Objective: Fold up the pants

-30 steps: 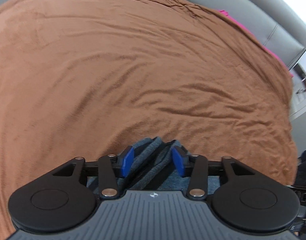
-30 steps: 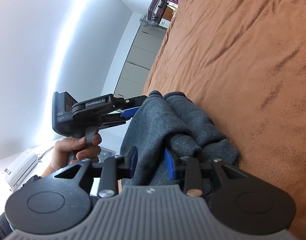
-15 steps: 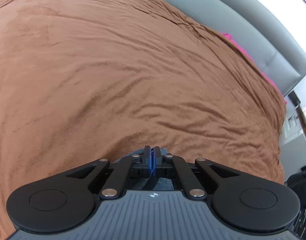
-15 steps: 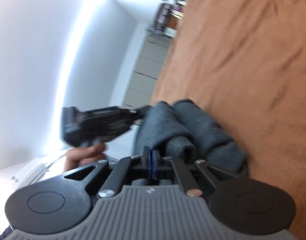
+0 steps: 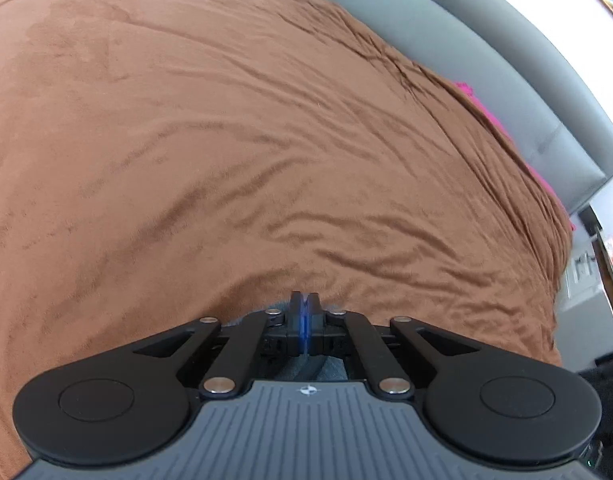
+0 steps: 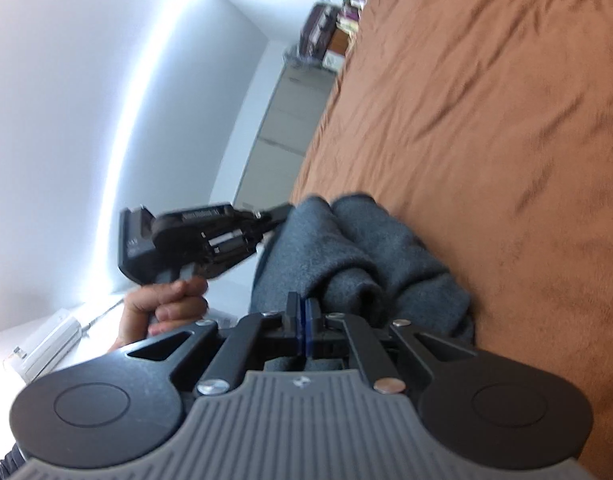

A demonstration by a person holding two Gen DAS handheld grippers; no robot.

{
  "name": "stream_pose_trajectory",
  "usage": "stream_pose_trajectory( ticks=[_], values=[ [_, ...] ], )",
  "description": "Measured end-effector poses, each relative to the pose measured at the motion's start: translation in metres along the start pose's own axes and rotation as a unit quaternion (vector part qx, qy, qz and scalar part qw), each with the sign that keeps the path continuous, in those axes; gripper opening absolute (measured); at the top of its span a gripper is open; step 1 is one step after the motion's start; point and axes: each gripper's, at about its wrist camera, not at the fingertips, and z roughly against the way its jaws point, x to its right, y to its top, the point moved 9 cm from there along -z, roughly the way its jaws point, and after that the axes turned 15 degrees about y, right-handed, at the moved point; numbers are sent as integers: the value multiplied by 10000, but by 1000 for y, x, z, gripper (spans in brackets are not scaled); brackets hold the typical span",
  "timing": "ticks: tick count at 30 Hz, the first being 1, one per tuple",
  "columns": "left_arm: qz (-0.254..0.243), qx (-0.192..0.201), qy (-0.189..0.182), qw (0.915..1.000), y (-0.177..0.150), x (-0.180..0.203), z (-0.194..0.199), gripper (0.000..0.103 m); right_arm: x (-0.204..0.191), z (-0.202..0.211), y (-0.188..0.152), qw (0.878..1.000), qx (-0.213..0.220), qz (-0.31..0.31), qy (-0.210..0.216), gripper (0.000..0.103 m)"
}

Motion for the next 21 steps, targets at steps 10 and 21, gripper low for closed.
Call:
stream_pose_trajectory(
  ticks=[10, 21],
  values=[
    [314, 251, -152, 9991, -4, -13, 6, 0, 9, 5, -10, 9994, -262, -217, -96, 2],
    [-44, 103, -360, 9993, -26, -21, 33, 15, -12, -25, -38, 9971, -682, -299, 173, 28]
  ],
)
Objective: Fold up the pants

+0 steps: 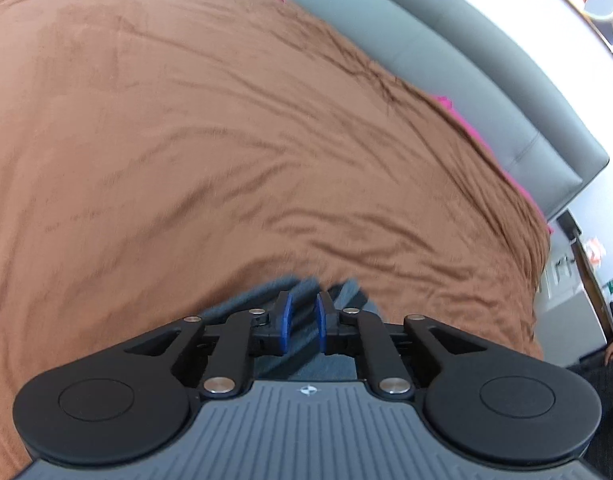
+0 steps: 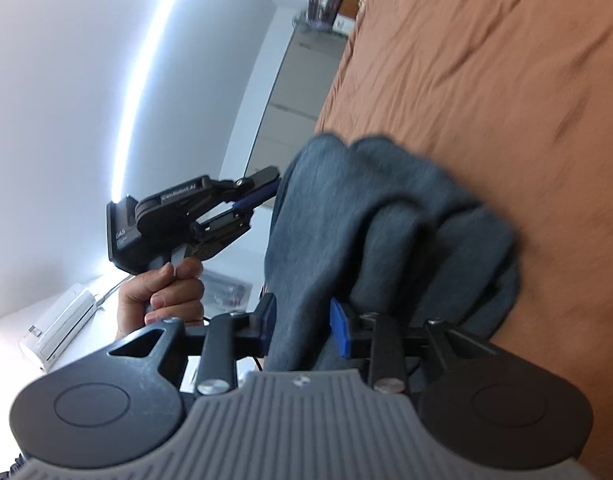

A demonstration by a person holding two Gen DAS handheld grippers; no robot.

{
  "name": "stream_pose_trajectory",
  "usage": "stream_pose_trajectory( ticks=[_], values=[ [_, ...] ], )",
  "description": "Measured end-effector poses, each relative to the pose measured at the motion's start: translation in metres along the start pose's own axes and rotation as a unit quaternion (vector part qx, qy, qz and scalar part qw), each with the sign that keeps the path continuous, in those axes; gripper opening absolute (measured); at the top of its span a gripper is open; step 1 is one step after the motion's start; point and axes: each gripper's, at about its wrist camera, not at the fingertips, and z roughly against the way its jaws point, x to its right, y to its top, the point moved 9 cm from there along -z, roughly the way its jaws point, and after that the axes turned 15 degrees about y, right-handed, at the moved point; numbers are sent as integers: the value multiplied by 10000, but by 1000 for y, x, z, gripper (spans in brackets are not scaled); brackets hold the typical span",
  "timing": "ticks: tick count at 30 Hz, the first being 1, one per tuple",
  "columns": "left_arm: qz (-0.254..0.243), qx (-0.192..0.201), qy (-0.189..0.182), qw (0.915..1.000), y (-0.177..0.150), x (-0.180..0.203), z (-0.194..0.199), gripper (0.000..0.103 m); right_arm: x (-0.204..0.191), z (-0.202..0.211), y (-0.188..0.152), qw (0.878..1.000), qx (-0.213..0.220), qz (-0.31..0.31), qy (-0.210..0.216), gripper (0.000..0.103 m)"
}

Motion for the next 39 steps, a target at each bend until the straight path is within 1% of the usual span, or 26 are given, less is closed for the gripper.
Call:
stream_pose_trajectory(
  ticks=[2, 4, 7, 8, 9, 10, 12, 16, 19, 20, 22, 23, 25, 26, 27, 28, 29, 30, 31, 32, 34, 37, 38, 39],
  values=[
    [-18, -92, -44, 9999, -6, -3, -3, 25, -1, -11, -8, 9999, -115, 17, -32, 28],
    [-16, -156, -68, 9999, -10, -6, -7, 28, 0, -22, -16, 9997, -231, -86, 4, 28],
    [57, -231, -101, 9997, -15, -11, -13, 29, 0, -33, -27, 9990, -384, -206, 54, 28],
    [47, -263, -67, 9996, -17, -12, -15, 25, 0, -38, -32, 9988, -441, -214, 58, 27],
    [26, -303, -30, 9995, -18, -13, -17, 17, 0, -43, -37, 9985, -501, -220, 68, 18],
    [-10, -332, 40, 9994, -19, -14, -19, 7, -1, -47, -40, 9982, -560, -209, 87, 0],
    [-2, -299, 126, 9995, -18, -17, -20, 6, -3, -52, -44, 9979, -614, -156, 110, 0],
    [20, -234, 111, 9997, -17, -18, -18, 5, -29, -44, -41, 9974, -600, 116, 390, 0],
    [104, -275, 231, 9993, -21, -20, -25, 5, -39, -37, -44, 9970, -611, 123, 458, 0],
    [133, -288, 355, 9989, -24, -21, -29, 5, -37, -36, -44, 9973, -621, 121, 377, 0],
    [162, -252, 508, 9983, -28, -22, -33, 7, -22, -36, -45, 9979, -642, 79, 6, 0],
    [195, -155, 567, 9981, -28, -22, -30, 13, -13, -37, -45, 9976, -679, -32, -160, 0],
    [303, 85, 659, 9973, -25, -24, -19, 21, -8, -38, -44, 9965, -786, -191, -195, 5],
    [352, 225, 698, 9967, -24, -26, -10, 26, -13, -37, -42, 9960, -868, -114, -181, 5],
    [363, 383, 749, 9958, -24, -26, 1, 28, -21, -34, -39, 9953, -960, 60, -134, 8],
    [319, 514, 862, 9944, -23, -26, 10, 33, -27, -30, -35, 9941, -1050, 252, -102, 16],
    [260, 657, 1033, 9921, -24, -27, 22, 37, -35, -25, -30, 9926, -1127, 437, -107, 19],
    [207, 738, 1157, 9903, -26, -26, 30, 40, -41, -20, -25, 9910, -1187, 614, -116, 22],
    [177, 805, 1283, 9883, -28, -27, 38, 47, -47, -16, -19, 9890, -1244, 788, -139, 22],
    [186, 850, 1373, 9867, -32, -28, 47, 52, -52, -12, -12, 9865, -1313, 958, -204, 24],
    [244, 854, 1478, 9850, -40, -31, 57, 57, -62, -7, 3, 9806, -1442, 1292, -311, 41],
    [296, 788, 1604, 9835, -55, -38, 69, 58, -76, -6, 29, 9684, -1579, 1861, -506, 48],
    [335, 769, 1646, 9828, -60, -42, 73, 61, -80, -8, 38, 9651, -1643, 1961, -560, 51],
    [373, 747, 1675, 9823, -65, -43, 75, 63, -83, -10, 46, 9623, -1700, 2037, -598, 58]
  ],
)
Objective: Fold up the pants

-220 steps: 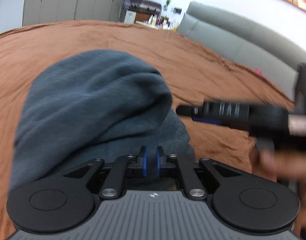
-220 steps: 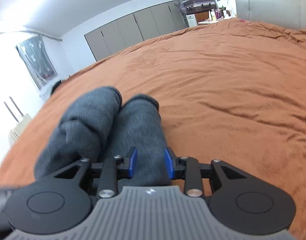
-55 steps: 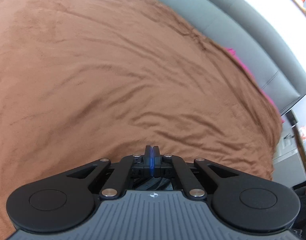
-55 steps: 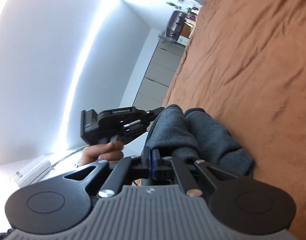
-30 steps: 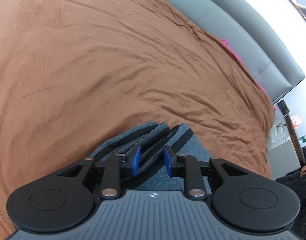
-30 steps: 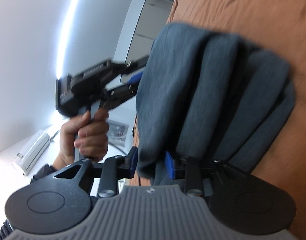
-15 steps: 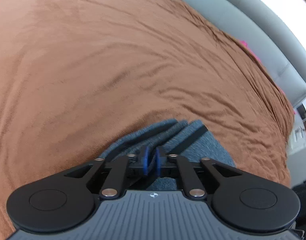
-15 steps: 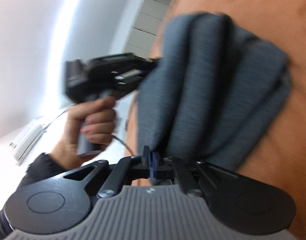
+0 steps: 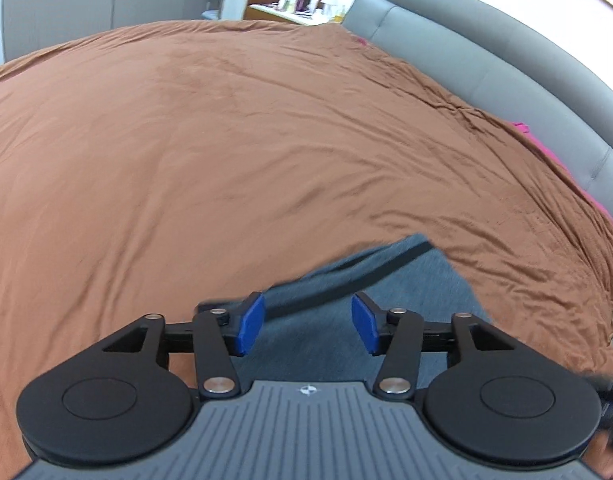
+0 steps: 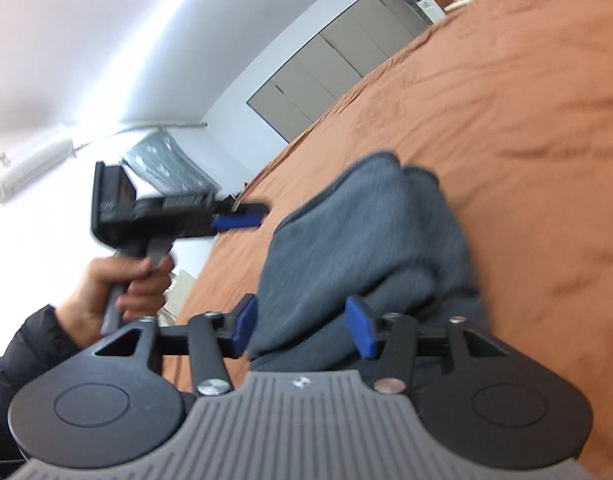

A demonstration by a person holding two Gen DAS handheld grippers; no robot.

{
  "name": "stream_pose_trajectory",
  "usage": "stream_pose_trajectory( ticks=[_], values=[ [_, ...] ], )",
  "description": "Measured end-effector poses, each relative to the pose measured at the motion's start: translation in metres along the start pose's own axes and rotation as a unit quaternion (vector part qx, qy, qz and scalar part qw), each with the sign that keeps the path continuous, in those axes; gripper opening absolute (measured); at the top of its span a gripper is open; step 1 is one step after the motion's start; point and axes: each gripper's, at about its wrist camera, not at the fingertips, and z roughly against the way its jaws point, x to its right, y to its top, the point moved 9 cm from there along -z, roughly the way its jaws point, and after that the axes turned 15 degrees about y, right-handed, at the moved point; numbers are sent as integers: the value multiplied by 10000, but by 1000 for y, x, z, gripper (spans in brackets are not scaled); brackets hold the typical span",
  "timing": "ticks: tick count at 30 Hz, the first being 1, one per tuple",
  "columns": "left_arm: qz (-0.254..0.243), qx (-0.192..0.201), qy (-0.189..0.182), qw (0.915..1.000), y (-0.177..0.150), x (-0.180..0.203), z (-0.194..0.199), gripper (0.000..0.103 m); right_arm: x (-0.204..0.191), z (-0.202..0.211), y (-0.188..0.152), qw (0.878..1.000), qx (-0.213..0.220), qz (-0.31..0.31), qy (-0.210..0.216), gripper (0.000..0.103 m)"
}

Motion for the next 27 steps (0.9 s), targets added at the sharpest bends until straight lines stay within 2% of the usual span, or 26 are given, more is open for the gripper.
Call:
stream_pose_trajectory(
  ticks=[1, 7, 12, 15, 18, 21, 27],
  values=[
    [38, -28, 26, 10000, -4, -4, 1, 65, 0, 0, 8, 9999, -61, 68, -50, 67],
    [241, -271, 101, 9993, -35, -20, -2, 67, 13, -12, 48, 9971, -397, 494, -411, 90],
    [735, -556, -222, 9955, -67, -32, -9, 74, 50, -37, 65, 9961, -657, 106, -581, 93],
    [1159, -740, -529, 9891, -88, -40, -19, 76, 81, -46, 62, 9939, -884, -311, -575, 93],
    [1839, -822, -965, 9747, -100, -52, -26, 80, 106, -50, 55, 9906, -1003, -757, -544, 93],
    [2429, -1008, -1558, 9522, -107, -58, -36, 80, 124, -53, 42, 9855, -1159, -1183, -384, 94],
    [2883, -1019, -2078, 9292, -116, -61, -49, 88, 149, -68, 32, 9743, -1447, -1729, 13, 98]
  ],
)
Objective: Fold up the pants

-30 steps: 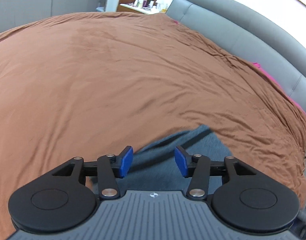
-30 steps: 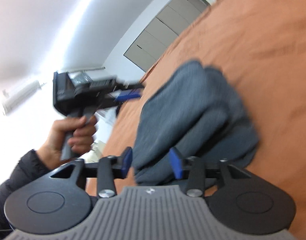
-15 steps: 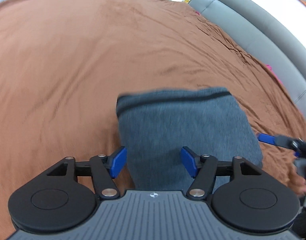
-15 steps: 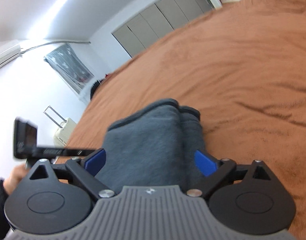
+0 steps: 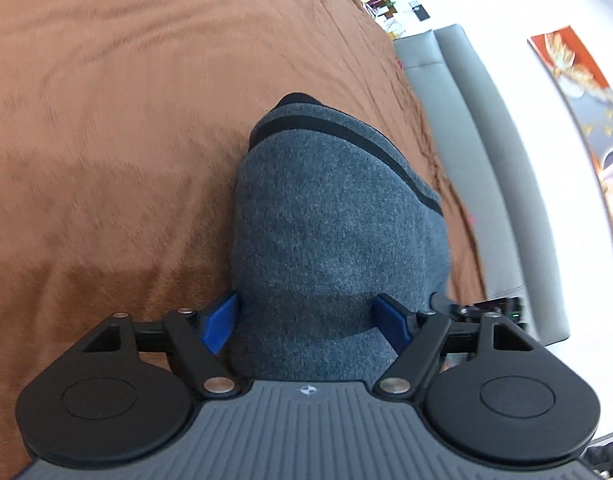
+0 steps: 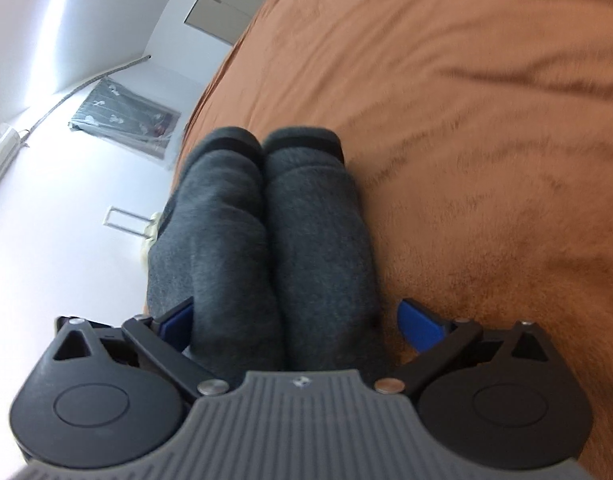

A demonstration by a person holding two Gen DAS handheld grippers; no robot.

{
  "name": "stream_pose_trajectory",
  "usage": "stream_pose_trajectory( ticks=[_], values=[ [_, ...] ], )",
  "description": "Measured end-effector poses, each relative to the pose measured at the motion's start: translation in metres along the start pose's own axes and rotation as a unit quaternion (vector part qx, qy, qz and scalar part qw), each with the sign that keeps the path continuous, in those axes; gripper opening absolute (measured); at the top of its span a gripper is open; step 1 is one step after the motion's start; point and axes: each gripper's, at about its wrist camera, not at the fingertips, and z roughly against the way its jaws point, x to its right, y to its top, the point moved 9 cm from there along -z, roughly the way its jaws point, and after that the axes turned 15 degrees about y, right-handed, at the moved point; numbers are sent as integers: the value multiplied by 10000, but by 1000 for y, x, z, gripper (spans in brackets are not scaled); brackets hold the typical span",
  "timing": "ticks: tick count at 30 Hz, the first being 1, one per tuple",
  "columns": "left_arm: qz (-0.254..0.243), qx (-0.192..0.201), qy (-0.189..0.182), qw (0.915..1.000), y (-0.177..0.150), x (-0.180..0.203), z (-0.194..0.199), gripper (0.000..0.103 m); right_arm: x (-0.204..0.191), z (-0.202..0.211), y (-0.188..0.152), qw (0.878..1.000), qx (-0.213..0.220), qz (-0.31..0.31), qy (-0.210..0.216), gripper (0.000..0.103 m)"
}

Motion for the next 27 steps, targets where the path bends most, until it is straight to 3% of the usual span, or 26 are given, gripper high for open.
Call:
stream_pose_trajectory(
  ticks=[6, 14, 16, 17, 19, 21, 23, 27],
  values=[
    [455, -52, -415, 9981, -3, -11, -13, 91, 9, -15, 10, 9988, -366, 24, 333, 98],
    [537, -33, -697, 9961, -5, -14, -23, 92, 8, -26, 11, 9965, -616, 84, 550, 97],
    [521, -7, -658, 9965, -7, -17, -21, 86, 5, -32, 6, 9950, -734, 91, 671, 80],
    [494, 23, -629, 9968, -7, -18, -19, 76, 6, -34, 6, 9949, -738, 66, 688, 77],
    [454, 47, -619, 9970, -10, -15, -16, 63, 4, -32, 5, 9945, -684, 5, 795, 58],
    [453, 42, -647, 9969, -10, -13, -13, 55, 1, -25, 5, 9942, -585, -20, 907, 47],
    [426, 76, -737, 9963, -10, -7, -5, 48, -5, -18, 4, 9935, -529, -2, 1011, 43],
    [288, 187, -1102, 9933, -14, 14, 18, 46, -34, 2, 1, 9915, -402, 120, 1234, 40]
  ],
)
